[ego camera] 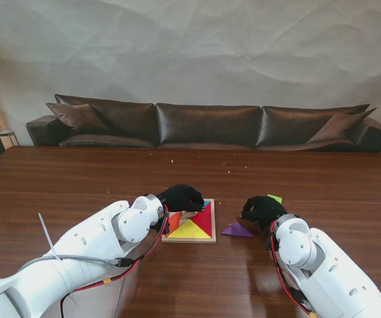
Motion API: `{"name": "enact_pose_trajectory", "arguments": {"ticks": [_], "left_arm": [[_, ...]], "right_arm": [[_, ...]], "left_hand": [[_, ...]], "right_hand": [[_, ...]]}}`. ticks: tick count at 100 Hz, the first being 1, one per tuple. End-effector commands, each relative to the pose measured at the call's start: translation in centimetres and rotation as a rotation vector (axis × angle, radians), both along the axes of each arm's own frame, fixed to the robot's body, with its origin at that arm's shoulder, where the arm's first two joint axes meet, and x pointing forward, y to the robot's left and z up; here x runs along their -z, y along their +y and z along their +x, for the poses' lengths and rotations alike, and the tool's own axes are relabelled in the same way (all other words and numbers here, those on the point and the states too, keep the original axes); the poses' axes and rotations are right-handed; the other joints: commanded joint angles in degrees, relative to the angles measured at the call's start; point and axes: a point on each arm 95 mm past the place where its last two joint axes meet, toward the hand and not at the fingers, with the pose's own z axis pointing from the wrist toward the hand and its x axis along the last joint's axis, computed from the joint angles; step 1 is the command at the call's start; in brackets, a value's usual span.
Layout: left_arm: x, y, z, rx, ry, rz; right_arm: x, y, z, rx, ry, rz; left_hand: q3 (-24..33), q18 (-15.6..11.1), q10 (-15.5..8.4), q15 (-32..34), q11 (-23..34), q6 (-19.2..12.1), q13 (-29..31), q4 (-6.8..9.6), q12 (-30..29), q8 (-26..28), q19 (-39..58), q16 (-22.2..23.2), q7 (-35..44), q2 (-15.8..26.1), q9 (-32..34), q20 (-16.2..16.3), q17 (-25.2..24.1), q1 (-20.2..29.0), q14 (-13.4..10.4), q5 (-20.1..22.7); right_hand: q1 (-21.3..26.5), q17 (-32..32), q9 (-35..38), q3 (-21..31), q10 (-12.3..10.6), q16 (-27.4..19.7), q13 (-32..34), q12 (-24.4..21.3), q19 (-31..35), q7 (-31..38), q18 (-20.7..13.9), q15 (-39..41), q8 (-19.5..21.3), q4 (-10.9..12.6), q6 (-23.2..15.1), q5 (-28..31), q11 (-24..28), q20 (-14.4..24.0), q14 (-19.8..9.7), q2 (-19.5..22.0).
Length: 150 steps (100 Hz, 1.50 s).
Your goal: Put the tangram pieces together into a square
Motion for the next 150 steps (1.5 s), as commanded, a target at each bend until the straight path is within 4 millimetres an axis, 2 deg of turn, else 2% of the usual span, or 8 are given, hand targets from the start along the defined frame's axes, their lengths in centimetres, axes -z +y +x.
{"name": "enact_pose_trajectory", "arguments": {"ticks": [1, 47, 86, 104, 119, 137, 144, 150], "left_arm": [[0.0, -0.4, 0.0, 0.022, 0.014, 0.014], [0.9, -0.6, 0.5, 0.068, 0.043, 0.111], [0.7, 0.3, 0.2, 0.035, 0.031, 0.129], [0.3, 0.4, 0.0, 0.023, 0.025, 0.13], [0.2, 0.7, -0.1, 0.019, 0.028, 0.143], [0.3, 0.9, -0.1, 0.015, 0.025, 0.137], [0.3, 0.9, 0.0, 0.017, 0.021, 0.136], [0.4, 0.9, 0.0, 0.018, 0.016, 0.129]], "right_arm": [[0.2, 0.4, -0.2, -0.013, 0.014, 0.005], [0.2, 0.3, -0.1, -0.01, 0.012, 0.006], [0.3, 0.4, -0.1, -0.013, 0.014, 0.005], [0.3, 0.4, -0.1, -0.014, 0.014, 0.005], [0.3, 0.4, -0.1, -0.015, 0.015, 0.005], [0.3, 0.5, -0.1, -0.017, 0.015, 0.004], [0.3, 0.5, -0.2, -0.017, 0.016, 0.004], [0.3, 0.5, -0.2, -0.017, 0.018, 0.004]], "left_hand": [[-1.0, -4.65, -1.45, -0.49, -0.32, -1.19, -2.3, 1.57, -0.47, 0.34, 0.12, 0.36, -0.78, 2.05, -1.9, 1.54, -2.11, 0.77, 0.3, -1.24], [-2.61, -5.52, -2.34, -2.31, -0.58, -1.63, -5.28, 2.33, -0.58, 1.17, -2.84, -0.2, -2.16, 3.09, -5.11, 2.6, -6.44, -0.33, -0.94, -3.34], [-0.23, -3.83, 0.7, -2.4, -0.2, -0.25, -4.45, 2.77, 0.2, 1.45, -2.96, -0.27, -2.53, 2.74, -4.68, 3.26, -5.92, -3.08, 0.4, -2.57], [0.92, -2.36, 4.11, -3.05, -0.17, 0.33, -4.07, 2.69, 0.58, 1.4, -3.15, -0.46, -2.93, 2.83, -4.27, 3.26, -5.72, -4.13, 2.23, -2.53], [1.44, -1.76, 4.58, -3.28, 0.26, 0.54, -3.32, 2.7, 1.16, 1.44, -3.2, -0.51, -3.06, 2.81, -3.45, 3.21, -5.41, -4.53, 2.66, -2.32], [1.8, -2.43, 1.94, -4.03, -0.79, 0.46, -4.67, 2.56, 1.29, 1.45, -3.44, -0.55, -3.53, 2.63, -6.63, 3.16, -6.07, -4.27, 1.67, -2.97], [1.47, -3.36, -1.08, -4.3, -1.12, -0.56, -4.95, 2.29, 1.09, 1.98, -3.41, -0.61, -2.96, 2.35, -7.37, 3.2, -6.07, -3.78, 0.89, -2.55], [1.21, -3.62, -1.92, -4.11, -0.89, -0.93, -4.68, 2.14, 1.08, 2.45, -3.26, -0.55, -2.13, 2.01, -6.98, 3.21, -5.73, -3.28, 0.61, -1.82]], "right_hand": [[-1.53, -0.41, 0.99, -0.95, 0.86, 0.25, 1.13, -0.62, 1.29, 0.5, -0.34, 0.24, -0.1, 0.71, 0.24, 0.65, 0.58, -0.63, 0.21, 0.83], [-1.52, -0.42, 0.93, -0.99, 0.92, 0.25, 1.03, -0.63, 1.29, 0.44, -0.34, 0.2, -0.12, 0.74, 0.29, 0.61, 0.5, -0.59, 0.05, 0.92], [-1.45, -0.42, 0.9, -0.9, 0.92, 0.23, 1.08, -0.62, 1.28, 0.48, -0.34, 0.21, -0.1, 0.75, 0.37, 0.65, 0.53, -0.58, -0.06, 0.84], [-1.55, -0.42, 0.97, -0.96, 0.81, 0.24, 1.06, -0.61, 1.28, 0.49, -0.34, 0.25, -0.1, 0.73, 0.31, 0.69, 0.57, -0.58, 0.16, 0.87], [-1.54, -0.42, 0.97, -0.96, 0.91, 0.22, 1.06, -0.62, 1.28, 0.47, -0.34, 0.21, -0.11, 0.73, 0.33, 0.62, 0.54, -0.58, 0.04, 0.88], [-1.53, -0.43, 0.96, -0.97, 0.87, 0.24, 1.11, -0.62, 1.27, 0.47, -0.36, 0.23, -0.12, 0.74, 0.28, 0.64, 0.51, -0.58, 0.11, 0.89], [-1.53, -0.43, 0.98, -0.97, 0.92, 0.24, 1.1, -0.61, 1.27, 0.49, -0.36, 0.23, -0.11, 0.74, 0.25, 0.68, 0.53, -0.58, 0.14, 0.91], [-1.55, -0.41, 0.99, -0.99, 0.82, 0.24, 1.11, -0.6, 1.27, 0.49, -0.41, 0.23, -0.11, 0.74, 0.24, 0.68, 0.53, -0.59, 0.15, 0.88]]}}
